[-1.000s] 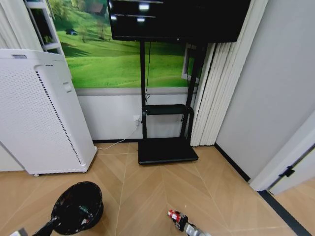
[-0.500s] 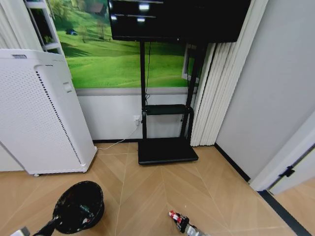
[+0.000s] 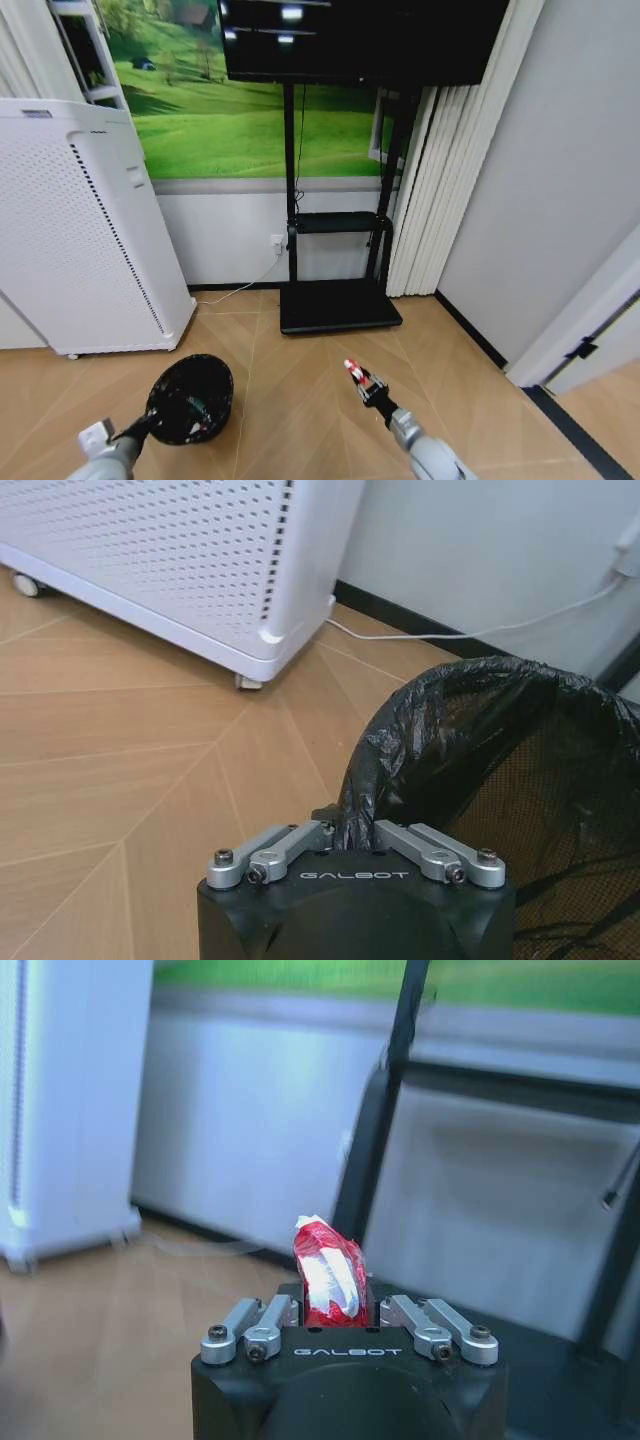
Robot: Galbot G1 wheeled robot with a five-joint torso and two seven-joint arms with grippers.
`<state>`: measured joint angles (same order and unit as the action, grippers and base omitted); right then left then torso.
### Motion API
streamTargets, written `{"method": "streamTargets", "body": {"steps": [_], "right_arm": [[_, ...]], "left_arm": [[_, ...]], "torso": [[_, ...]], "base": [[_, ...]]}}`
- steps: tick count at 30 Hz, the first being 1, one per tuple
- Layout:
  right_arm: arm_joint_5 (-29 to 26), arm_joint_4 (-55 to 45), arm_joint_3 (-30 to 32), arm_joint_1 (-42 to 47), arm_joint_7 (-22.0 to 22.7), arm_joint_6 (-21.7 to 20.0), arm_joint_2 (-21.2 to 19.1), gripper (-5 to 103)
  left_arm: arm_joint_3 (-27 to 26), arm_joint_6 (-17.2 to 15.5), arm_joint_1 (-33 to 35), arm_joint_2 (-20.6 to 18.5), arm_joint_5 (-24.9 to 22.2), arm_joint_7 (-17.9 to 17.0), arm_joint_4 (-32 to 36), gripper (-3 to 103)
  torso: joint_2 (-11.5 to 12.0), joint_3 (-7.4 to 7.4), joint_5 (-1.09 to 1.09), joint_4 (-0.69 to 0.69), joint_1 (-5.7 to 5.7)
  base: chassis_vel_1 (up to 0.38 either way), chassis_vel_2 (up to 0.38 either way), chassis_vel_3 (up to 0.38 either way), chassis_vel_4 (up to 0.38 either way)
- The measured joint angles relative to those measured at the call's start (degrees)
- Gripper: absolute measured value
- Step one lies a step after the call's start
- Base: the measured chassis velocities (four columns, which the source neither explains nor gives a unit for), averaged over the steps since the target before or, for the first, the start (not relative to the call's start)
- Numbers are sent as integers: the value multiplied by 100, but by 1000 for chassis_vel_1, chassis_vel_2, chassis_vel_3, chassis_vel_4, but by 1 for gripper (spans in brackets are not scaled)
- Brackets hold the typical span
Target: Pick up the trash bin and place the garbage on the floor into it.
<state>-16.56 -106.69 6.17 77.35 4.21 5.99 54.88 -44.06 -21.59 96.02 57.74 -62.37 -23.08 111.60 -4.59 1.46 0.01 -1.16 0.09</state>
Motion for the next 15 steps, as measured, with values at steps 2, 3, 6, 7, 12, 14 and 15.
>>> {"method": "streamTargets", "body": {"steps": [2,3,6,7,12,14,15], "right_arm": [[-82,-311,-41,22,-14,189,0,31],[-82,-311,-41,22,-14,189,0,31],[-72,-619,-115,32,-151,380,-30,31],[-80,-767,-157,45,-208,472,-55,31],[-74,-1124,-307,143,-638,778,-127,30],[-22,-1135,-334,171,-728,841,-124,30],[-22,-1135,-334,171,-728,841,-124,30]], "left_arm": [[151,67,-155,-238,-18,301,-177,3],[151,67,-155,-238,-18,301,-177,3],[349,184,-250,-503,-102,970,-303,3],[506,236,-328,-623,-144,1285,-352,3],[1552,427,-974,-1099,-277,1941,-591,3],[1885,451,-1205,-1195,-372,1946,-654,3],[1885,451,-1205,-1195,-372,1946,-654,3]], "torso": [[0,0,-3,0,0],[0,0,-3,0,0],[0,0,0,-2,0],[0,0,-1,-2,0],[0,-1,-1,-4,-1],[0,-1,-1,-3,-1],[0,-1,-1,-3,-1]], "base": [[0,0,0,0],[0,0,0,0],[0,0,0,0],[0,0,0,0],[0,0,0,0],[0,0,0,0],[0,0,0,0]]}}
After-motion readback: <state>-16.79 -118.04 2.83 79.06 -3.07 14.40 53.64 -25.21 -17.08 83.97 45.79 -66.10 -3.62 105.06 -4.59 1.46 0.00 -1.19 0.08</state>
